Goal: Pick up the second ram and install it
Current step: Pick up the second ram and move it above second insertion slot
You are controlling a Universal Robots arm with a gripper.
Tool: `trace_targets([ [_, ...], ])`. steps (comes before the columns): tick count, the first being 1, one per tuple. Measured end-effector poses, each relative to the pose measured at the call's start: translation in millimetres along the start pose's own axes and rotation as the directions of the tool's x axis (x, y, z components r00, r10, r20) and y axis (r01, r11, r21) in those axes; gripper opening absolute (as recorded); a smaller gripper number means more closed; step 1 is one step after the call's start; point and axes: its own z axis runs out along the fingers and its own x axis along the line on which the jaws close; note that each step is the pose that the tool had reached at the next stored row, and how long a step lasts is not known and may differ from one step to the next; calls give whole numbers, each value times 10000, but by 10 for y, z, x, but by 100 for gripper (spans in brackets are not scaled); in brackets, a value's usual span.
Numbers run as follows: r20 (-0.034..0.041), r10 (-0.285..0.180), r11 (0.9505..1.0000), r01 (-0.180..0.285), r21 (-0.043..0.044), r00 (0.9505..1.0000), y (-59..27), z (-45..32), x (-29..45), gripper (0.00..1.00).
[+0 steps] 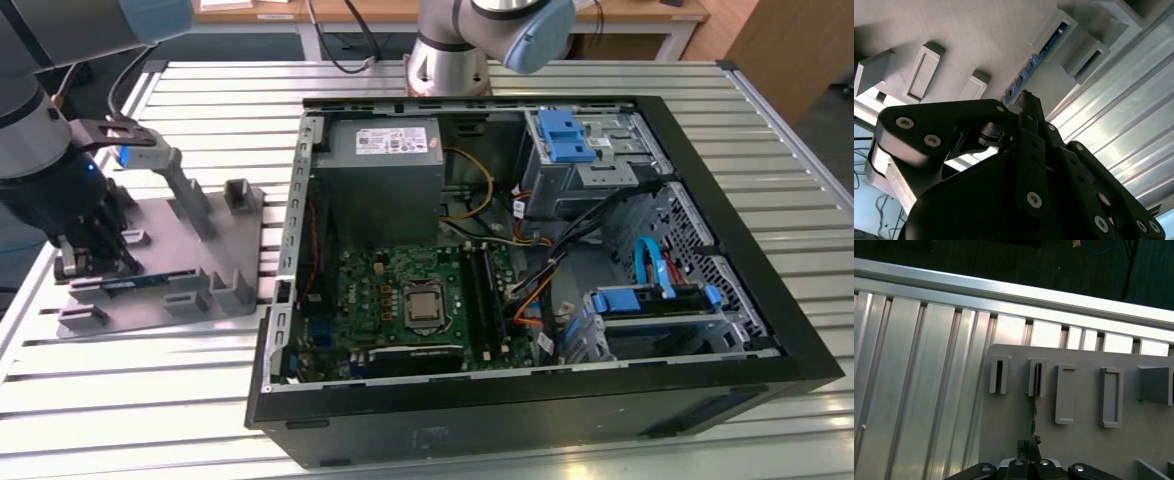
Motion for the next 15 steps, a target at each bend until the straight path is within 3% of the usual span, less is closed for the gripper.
trace_targets([
  [5, 0, -1, 10000, 1, 0, 10000, 1, 0, 0, 11],
  [7, 0, -1, 10000, 1, 0, 10000, 1, 0, 0, 23],
  [10, 0, -1, 10000, 1, -1, 10000, 2, 0, 0, 29],
  [11, 0, -1, 10000, 1, 0, 10000, 2, 0, 0, 35],
  [15, 0, -1, 10000, 1, 1, 10000, 3, 27, 0, 35],
])
